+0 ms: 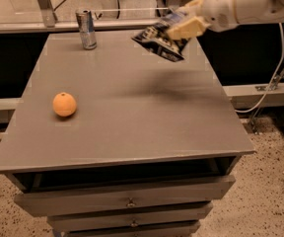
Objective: Move blue chip bag near redbull can
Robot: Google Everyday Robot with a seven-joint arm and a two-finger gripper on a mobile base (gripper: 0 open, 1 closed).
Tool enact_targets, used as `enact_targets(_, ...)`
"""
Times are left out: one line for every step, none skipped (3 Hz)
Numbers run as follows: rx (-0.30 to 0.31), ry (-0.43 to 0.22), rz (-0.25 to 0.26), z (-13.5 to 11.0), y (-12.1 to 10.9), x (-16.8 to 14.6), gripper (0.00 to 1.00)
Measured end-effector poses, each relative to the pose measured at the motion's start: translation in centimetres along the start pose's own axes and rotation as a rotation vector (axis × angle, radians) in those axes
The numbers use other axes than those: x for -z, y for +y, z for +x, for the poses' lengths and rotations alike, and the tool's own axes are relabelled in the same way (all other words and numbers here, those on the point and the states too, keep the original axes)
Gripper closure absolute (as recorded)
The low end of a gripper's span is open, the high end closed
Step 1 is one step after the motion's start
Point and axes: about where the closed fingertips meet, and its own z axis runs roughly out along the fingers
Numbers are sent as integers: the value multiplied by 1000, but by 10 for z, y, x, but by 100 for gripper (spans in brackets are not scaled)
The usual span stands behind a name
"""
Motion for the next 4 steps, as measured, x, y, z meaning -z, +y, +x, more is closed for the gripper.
enact_targets(-1,-160,62,-38,-48,-61,100)
enact_targets(0,-219,57,-51,-59,-113,100)
enact_targets(16,-234,16,-57,-57,-153,100)
enact_targets(33,-228,-32,-53,-49,-185,100)
